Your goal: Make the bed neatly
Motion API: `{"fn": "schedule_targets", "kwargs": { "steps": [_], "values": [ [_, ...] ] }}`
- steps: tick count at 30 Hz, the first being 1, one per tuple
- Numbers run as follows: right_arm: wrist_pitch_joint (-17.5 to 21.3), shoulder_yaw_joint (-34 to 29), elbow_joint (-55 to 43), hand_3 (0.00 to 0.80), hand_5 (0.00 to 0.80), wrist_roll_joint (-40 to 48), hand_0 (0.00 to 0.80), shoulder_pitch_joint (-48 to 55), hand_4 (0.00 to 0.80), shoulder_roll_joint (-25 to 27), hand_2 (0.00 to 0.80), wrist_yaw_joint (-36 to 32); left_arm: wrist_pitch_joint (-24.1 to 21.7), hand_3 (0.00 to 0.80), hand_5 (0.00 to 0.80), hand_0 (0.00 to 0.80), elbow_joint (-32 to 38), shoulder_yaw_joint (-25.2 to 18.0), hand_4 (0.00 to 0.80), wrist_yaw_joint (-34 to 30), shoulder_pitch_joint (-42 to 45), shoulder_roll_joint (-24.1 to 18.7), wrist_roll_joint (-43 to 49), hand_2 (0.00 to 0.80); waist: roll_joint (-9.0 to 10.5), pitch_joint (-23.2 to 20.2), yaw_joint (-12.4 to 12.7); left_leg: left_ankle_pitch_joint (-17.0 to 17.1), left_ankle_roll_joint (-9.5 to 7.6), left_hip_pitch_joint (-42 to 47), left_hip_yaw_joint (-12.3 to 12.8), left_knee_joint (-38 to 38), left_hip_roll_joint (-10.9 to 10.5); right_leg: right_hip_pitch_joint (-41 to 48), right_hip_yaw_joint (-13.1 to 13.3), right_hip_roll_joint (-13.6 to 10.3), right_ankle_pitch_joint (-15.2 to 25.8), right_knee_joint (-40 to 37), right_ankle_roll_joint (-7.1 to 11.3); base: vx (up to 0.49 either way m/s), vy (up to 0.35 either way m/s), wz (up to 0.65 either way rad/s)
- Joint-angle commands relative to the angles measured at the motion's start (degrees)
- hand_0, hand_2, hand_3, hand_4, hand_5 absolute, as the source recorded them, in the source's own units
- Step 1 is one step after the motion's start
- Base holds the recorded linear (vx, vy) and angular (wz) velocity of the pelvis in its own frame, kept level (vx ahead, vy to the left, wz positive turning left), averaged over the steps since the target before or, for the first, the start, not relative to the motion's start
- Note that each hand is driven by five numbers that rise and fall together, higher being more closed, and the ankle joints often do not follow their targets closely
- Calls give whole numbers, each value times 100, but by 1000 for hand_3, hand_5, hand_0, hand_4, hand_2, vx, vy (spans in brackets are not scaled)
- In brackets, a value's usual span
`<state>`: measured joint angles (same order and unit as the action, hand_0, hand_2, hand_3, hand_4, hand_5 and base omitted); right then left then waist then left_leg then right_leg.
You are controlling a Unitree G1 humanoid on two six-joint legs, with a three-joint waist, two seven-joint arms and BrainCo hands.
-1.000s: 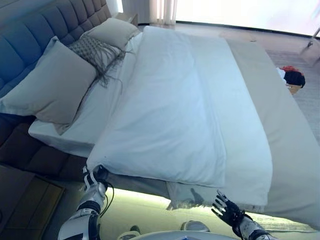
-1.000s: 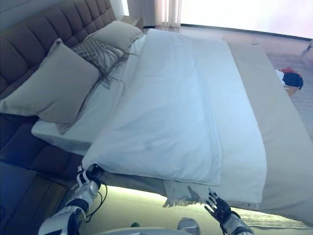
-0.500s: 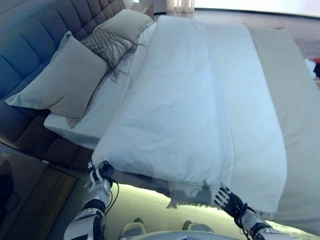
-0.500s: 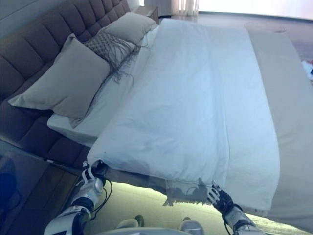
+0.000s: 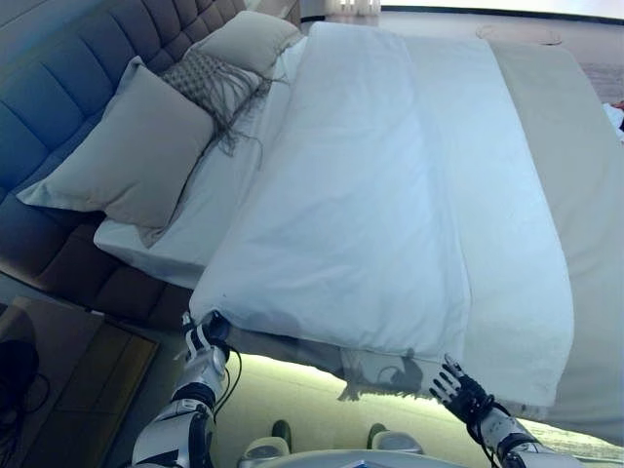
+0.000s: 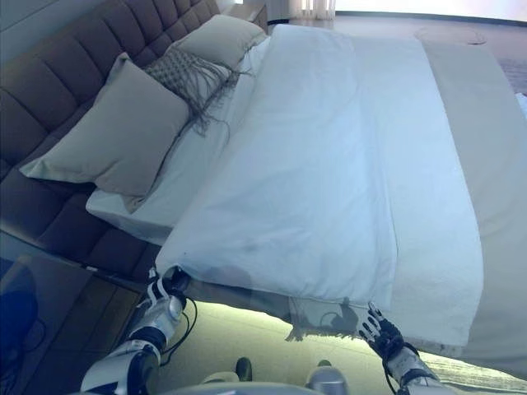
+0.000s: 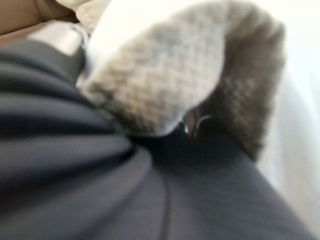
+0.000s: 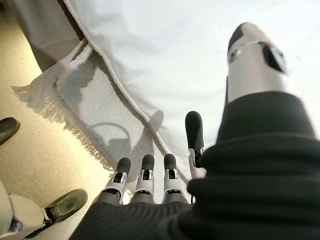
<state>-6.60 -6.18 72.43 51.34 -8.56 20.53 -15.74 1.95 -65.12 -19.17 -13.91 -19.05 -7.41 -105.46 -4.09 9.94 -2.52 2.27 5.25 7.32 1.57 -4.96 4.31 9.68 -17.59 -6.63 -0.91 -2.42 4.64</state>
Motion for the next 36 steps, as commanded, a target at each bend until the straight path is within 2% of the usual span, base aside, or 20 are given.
{"fn": "schedule_targets", "kwargs": {
  "steps": [1,8,15,16,17,19,25,36],
  "values": [
    [66,-244,128,0,0,106,0,11,0,-62,0,-88,-914,800,800,800,-228,-1142,800,-450,929,-1557,-480,800,303,-299,603,-423,-405,-112,250,426,-363,-388,345,-609,43,626,224,14,126,-3],
    [59,-317,216,0,0,-7,0,-40,0,90,0,-80,-923,800,800,800,-420,-1206,800,-375,919,-1699,-562,800,429,-29,663,-806,-478,-346,320,1316,-411,-419,455,-714,-129,1023,178,-32,108,-4],
    [159,-125,42,0,0,157,0,-78,0,-59,0,-237,-761,800,800,800,-326,-1022,800,-319,717,-1872,-184,800,608,375,798,-1111,-528,-746,298,2135,-299,-616,479,-759,-244,1476,233,-96,7,4],
    [180,-81,15,0,0,168,0,-90,0,-80,0,-246,-714,449,449,449,-331,-983,449,-293,673,-1901,-90,449,629,427,807,-1155,-544,-810,278,2228,-293,-662,494,-755,-257,1528,235,-113,-15,11],
    [188,-41,-12,0,0,186,0,-106,0,-96,0,-244,-627,0,0,0,-338,-958,0,-286,630,-1915,18,0,645,471,810,-1195,-560,-871,263,2308,-287,-704,517,-749,-269,1568,236,-109,-13,12],
    [203,15,-33,0,0,199,0,-125,0,-121,0,-247,-403,0,0,0,-358,-874,0,-294,583,-1936,208,0,663,544,813,-1235,-590,-958,223,2409,-292,-781,568,-730,-274,1645,254,-109,-13,14],
    [197,-44,-41,0,0,281,0,-212,0,-205,0,-330,-134,0,0,0,-405,-742,0,-249,493,-1955,760,0,750,691,858,-1238,-621,-1141,215,2516,-255,-947,554,-744,-191,1718,335,-94,-54,21],
    [151,-163,-75,0,0,255,0,-315,0,-161,0,-312,16,0,0,0,-694,-761,0,-241,702,-1846,893,0,759,644,933,-1163,-603,-1166,156,2409,-301,-919,480,-740,-195,1620,330,-27,-19,12]
  ]
}}
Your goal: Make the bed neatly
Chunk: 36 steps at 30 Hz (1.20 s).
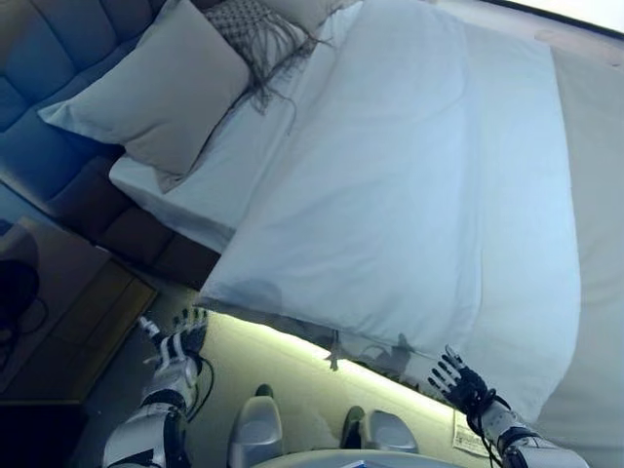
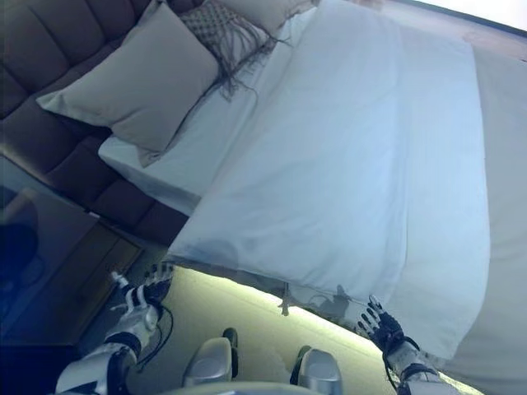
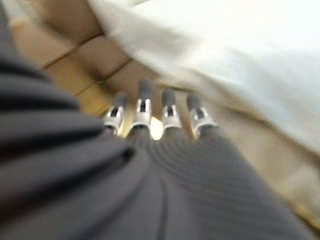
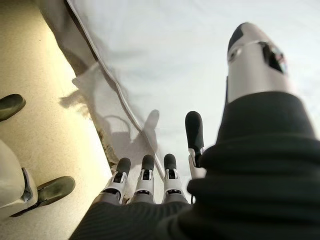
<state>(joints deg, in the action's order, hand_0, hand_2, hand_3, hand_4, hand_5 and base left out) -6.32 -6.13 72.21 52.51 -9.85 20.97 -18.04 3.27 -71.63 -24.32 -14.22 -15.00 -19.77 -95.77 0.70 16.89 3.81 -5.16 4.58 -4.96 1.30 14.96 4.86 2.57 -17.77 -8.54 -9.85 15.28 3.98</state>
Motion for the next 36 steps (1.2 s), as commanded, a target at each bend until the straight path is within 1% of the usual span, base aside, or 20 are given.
{"fn": "schedule_targets", "kwargs": {
  "steps": [1,5,7,10,12,14,15,17,19,20,22,23,24,27,29,30,31,33,34,36],
  "values": [
    [123,-182,-47,0,0,137,0,-198,0,-208,0,-77,-114,0,0,0,-63,-251,0,-224,315,-591,-57,0,277,-62,308,-423,-536,73,176,415,-360,-214,490,-545,689,-133,388,-1,-12,22],
    [113,-216,-57,0,0,169,0,-182,0,-226,0,-77,30,0,0,0,-18,-241,0,-329,454,-456,123,0,260,-121,340,-428,-525,160,163,362,-363,-178,439,-533,639,-96,360,18,-30,29],
    [122,-221,-83,0,0,169,0,-144,0,-270,0,-45,189,0,0,0,26,-212,0,-496,535,-355,233,0,253,-176,342,-417,-526,240,168,287,-370,-136,424,-520,627,-116,357,44,-36,10],
    [133,-246,-70,0,0,97,0,-68,0,-319,0,-52,275,0,0,0,35,-97,0,-713,682,-139,400,0,242,-282,339,-377,-522,361,172,124,-394,-57,419,-483,634,-220,341,50,-32,6],
    [128,-257,-52,0,0,46,0,-41,0,-350,0,-63,216,0,0,0,55,23,0,-669,741,-24,671,0,240,-345,334,-329,-513,441,182,-14,-396,-13,411,-459,667,-310,342,34,-61,-1],
    [105,-230,-32,0,0,-71,0,-27,0,-352,0,-62,187,0,0,0,15,110,0,-592,774,-9,916,0,242,-412,309,-269,-502,534,210,-180,-382,18,413,-439,719,-410,348,32,-74,-4],
    [93,-186,-22,0,0,-180,0,-19,0,-359,0,-80,134,0,0,0,-26,188,0,-563,785,-11,1270,0,245,-457,283,-229,-494,587,239,-286,-365,36,417,-426,755,-481,348,36,-74,-6],
    [100,-52,-9,0,0,-433,0,24,0,-371,0,-156,-115,0,0,0,-59,432,0,-508,791,27,1746,0,247,-556,223,-128,-479,694,298,-543,-343,69,432,-389,840,-651,344,39,-70,-7],
    [128,92,-7,0,0,-698,0,112,0,-386,0,-242,-328,0,0,0,-114,614,0,-525,839,84,1893,0,255,-659,172,-11,-442,775,374,-780,-322,91,445,-356,949,-840,344,33,-66,-12],
    [128,139,-2,0,0,-808,0,149,0,-397,0,-263,-317,0,0,0,-144,663,0,-579,874,107,1993,0,259,-706,158,37,-423,799,403,-860,-313,99,447,-345,996,-914,343,39,-77,-18],
    [113,309,55,0,0,-1135,0,294,0,-460,0,-408,-477,0,0,0,-242,865,0,-750,979,230,2174,0,276,-854,103,183,-393,887,435,-1190,-305,128,459,-298,1139,-1178,344,54,-88,-18],
    [117,364,87,0,0,-1221,0,374,0,-517,0,-445,-455,0,0,0,-286,927,0,-833,1028,282,2204,0,280,-913,73,246,-381,928,448,-1319,-305,138,478,-267,1193,-1270,340,59,-81,-21],
    [126,405,133,0,0,-1239,0,436,0,-552,0,-479,-485,0,0,0,-340,977,0,-874,1067,312,2159,0,282,-967,51,299,-374,965,463,-1442,-308,154,494,-241,1246,-1375,338,55,-75,-27],
    [123,391,296,0,0,-1197,0,564,0,-637,0,-444,-585,0,0,0,-501,1143,0,-740,1124,387,2520,0,270,-1131,-41,446,-338,1059,520,-1763,-320,199,529,-163,1374,-1632,338,66,-59,-18],
    [123,391,296,0,0,-1197,0,564,0,-637,0,-444,-585,0,0,0,-501,1143,0,-740,1124,387,2520,0,270,-1131,-41,446,-338,1059,520,-1763,-320,199,529,-163,1374,-1632,338,50,-36,-12],
    [123,298,536,0,0,-1057,0,694,0,-741,0,-233,-743,0,0,0,-698,1600,0,-563,1056,445,3620,0,216,-1291,-205,543,-308,1094,614,-1996,-327,222,584,-73,1493,-1868,332,83,-60,-20],
    [115,293,547,0,0,-1016,0,701,0,-745,0,-195,-762,0,0,0,-704,1621,0,-551,1053,450,3725,0,212,-1300,-210,543,-305,1090,621,-1996,-326,222,588,-69,1500,-1880,332,107,-70,-38],
    [177,211,701,0,0,-966,0,774,0,-755,0,-52,-740,0,0,0,-736,1969,0,-535,1010,477,4271,0,155,-1365,-325,527,-293,1075,670,-1996,-328,233,627,-17,1524,-1967,320,50,-15,-33],
    [214,208,731,0,0,-937,0,787,0,-747,0,25,-747,0,0,0,-728,2056,0,-450,986,484,4582,0,134,-1389,-346,518,-287,1073,696,-1996,-323,226,639,-6,1522,-1980,318,57,-2,-24],
    [265,204,790,0,0,-842,0,769,0,-747,0,275,-803,0,0,0,-758,2458,0,-157,948,506,5330,0,71,-1444,-443,503,-286,1095,787,-1996,-309,202,692,25,1511,-2007,301,70,2,-21]
  ]
}}
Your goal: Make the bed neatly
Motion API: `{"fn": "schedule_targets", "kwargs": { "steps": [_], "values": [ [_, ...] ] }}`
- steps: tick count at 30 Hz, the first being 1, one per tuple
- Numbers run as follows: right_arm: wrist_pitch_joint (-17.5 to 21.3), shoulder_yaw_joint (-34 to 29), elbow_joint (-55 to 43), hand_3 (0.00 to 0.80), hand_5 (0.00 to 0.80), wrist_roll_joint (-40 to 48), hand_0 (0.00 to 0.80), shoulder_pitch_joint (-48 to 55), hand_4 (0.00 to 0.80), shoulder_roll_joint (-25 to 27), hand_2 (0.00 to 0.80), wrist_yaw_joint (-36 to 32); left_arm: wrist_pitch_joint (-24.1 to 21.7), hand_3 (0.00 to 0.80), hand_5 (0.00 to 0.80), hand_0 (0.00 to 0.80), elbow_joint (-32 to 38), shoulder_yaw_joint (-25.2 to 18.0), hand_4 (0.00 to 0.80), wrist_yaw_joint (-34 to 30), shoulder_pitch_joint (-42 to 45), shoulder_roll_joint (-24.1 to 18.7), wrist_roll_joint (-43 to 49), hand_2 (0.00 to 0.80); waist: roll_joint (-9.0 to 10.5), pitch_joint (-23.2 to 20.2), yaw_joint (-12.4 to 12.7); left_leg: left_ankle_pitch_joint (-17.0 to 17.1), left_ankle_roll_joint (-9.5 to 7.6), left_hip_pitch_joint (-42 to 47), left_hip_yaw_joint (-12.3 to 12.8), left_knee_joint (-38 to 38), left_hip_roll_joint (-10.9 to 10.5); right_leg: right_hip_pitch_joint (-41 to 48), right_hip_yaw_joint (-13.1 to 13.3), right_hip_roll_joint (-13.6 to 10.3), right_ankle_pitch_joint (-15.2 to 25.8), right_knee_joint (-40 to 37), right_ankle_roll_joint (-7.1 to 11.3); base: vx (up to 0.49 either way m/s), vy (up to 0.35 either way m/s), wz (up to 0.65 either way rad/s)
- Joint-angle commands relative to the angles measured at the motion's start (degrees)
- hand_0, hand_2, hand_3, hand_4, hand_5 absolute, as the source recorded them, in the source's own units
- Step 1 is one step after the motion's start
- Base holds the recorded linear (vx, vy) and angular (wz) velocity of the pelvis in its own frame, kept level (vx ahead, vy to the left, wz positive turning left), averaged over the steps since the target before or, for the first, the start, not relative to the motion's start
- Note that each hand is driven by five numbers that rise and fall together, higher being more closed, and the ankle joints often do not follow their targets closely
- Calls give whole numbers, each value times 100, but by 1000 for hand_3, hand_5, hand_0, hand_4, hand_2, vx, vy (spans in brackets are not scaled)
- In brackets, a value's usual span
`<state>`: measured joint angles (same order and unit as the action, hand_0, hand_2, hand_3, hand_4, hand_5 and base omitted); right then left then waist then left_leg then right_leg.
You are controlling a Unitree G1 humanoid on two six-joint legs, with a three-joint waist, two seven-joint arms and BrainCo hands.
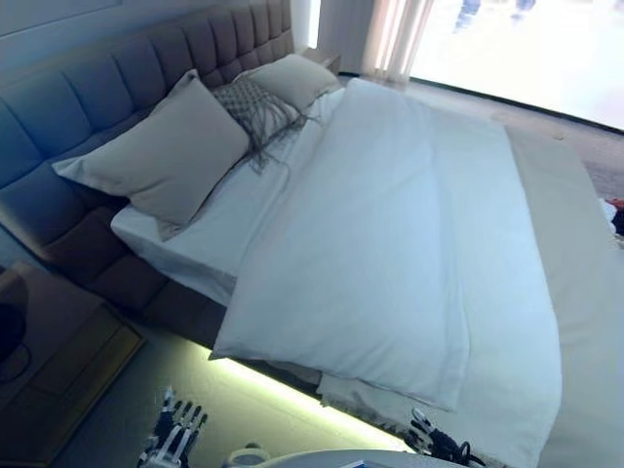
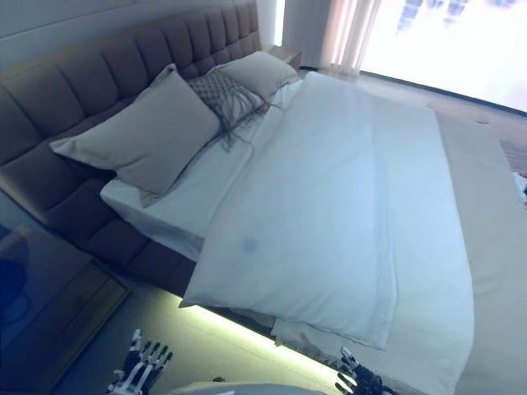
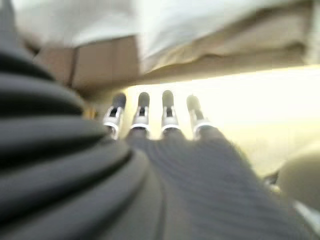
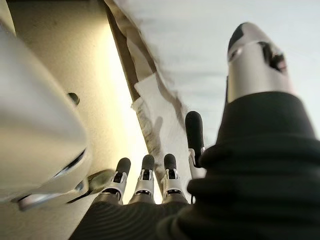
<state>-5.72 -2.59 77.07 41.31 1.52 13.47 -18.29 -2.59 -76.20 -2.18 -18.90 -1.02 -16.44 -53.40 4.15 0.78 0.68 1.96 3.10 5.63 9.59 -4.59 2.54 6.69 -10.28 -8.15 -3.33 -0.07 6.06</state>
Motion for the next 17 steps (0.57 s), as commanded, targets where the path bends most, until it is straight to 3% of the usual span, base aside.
{"fn": "schedule_targets", "kwargs": {
  "steps": [1,4,8,17],
  "values": [
    [177,-159,341,0,0,321,0,-373,0,16,0,438,-160,0,0,0,-311,417,0,396,-448,183,1401,0,-310,150,-187,-217,-130,67,29,-41,-65,-214,-20,6,858,-493,82,73,3,-26],
    [175,-136,431,0,0,84,0,-367,0,56,0,658,-133,0,0,0,-361,667,0,670,-455,234,1989,0,-373,121,-240,-253,-129,117,105,-41,-51,-201,41,42,824,-493,65,60,2,-31],
    [368,245,422,0,0,-464,0,-394,0,-84,0,593,225,0,0,0,-447,1086,0,1034,-505,450,2677,0,-405,115,-276,-270,-143,184,132,-41,-41,-126,38,77,762,-483,16,56,-28,-15],
    [611,726,291,0,0,-837,0,-379,0,-404,0,524,250,0,0,0,-424,1561,0,769,-448,962,2676,0,-355,126,-288,-310,-170,269,104,-41,-16,-42,54,128,726,-489,-28,23,-45,-5]
  ]
}}
